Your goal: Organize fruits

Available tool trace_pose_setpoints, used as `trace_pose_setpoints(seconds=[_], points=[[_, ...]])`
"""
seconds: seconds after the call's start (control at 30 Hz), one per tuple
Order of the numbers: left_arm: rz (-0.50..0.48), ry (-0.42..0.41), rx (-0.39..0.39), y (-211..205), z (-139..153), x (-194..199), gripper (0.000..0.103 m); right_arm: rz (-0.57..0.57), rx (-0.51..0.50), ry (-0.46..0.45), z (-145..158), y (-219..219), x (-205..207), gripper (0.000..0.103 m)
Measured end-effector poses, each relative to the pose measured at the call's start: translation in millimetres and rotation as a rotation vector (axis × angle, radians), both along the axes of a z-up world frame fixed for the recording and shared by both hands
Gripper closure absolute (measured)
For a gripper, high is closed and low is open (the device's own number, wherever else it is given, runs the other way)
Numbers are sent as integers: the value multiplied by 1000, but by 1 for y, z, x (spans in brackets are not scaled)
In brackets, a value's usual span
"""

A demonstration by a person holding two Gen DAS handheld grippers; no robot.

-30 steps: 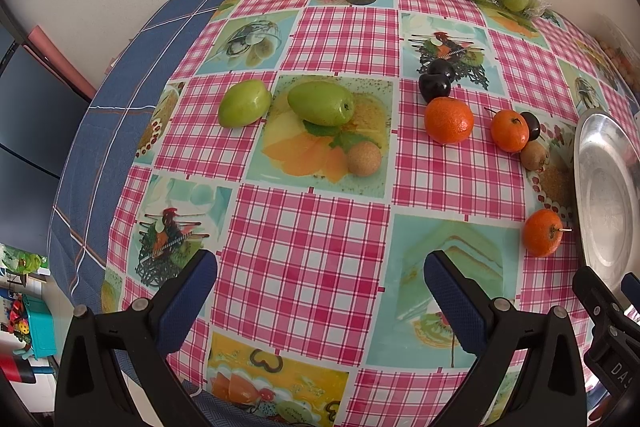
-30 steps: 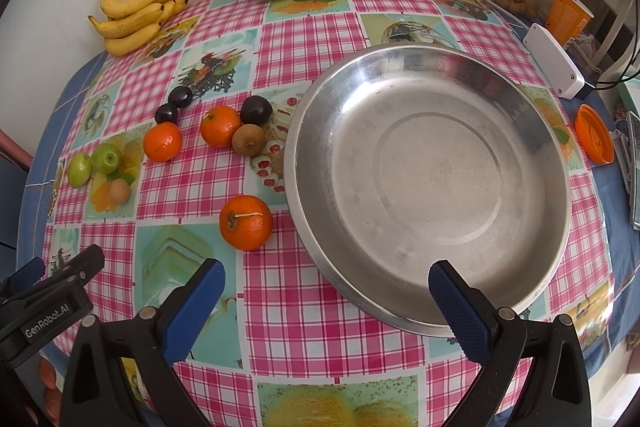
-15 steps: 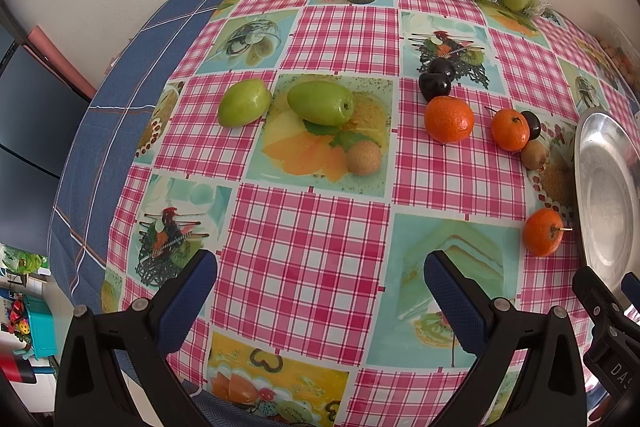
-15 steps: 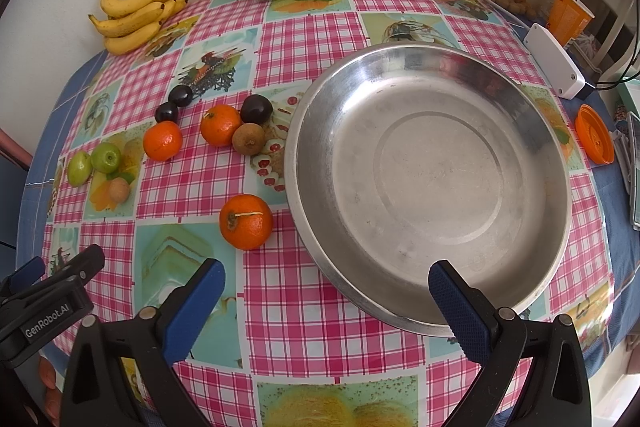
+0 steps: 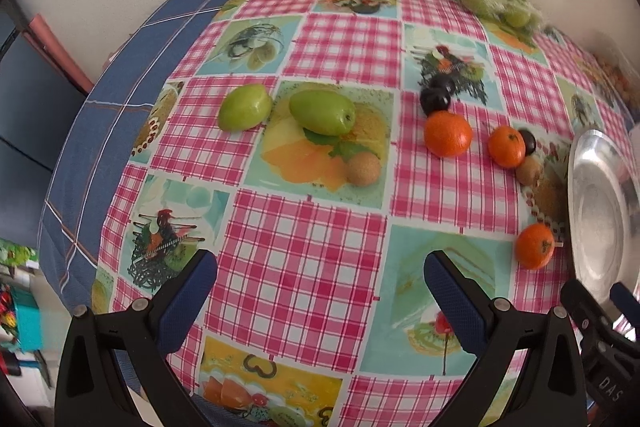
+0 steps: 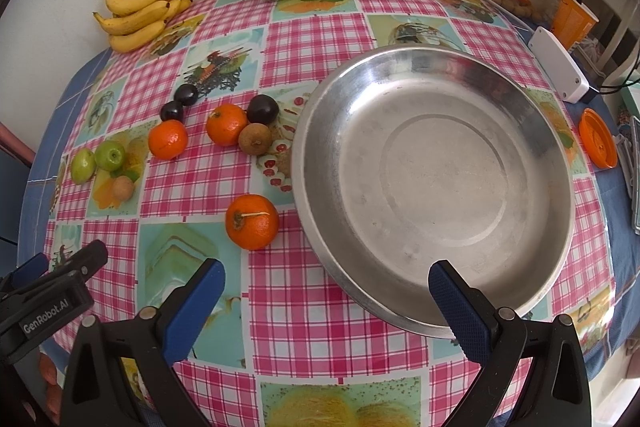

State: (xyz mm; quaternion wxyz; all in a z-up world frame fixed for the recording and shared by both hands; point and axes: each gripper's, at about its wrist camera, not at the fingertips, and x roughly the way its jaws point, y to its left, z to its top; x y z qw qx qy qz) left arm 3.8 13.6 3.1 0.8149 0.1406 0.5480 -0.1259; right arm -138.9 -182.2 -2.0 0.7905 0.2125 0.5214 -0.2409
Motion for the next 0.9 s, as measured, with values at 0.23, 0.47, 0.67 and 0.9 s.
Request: trace_pose_setpoints(seconds=[0.23, 0.47, 0.67, 0.9], points=[[59, 9, -74, 6, -1, 13, 0, 43, 46, -62, 4, 9, 13, 0], [69, 6, -59, 5, -6, 21, 0, 54, 97, -57, -3, 10, 30, 20], [110, 40, -97, 12, -10, 32, 0, 63, 67, -27, -5, 14, 40, 38], [91, 34, -164, 8, -7, 37, 0, 79, 96, -5, -10, 16, 48, 51]])
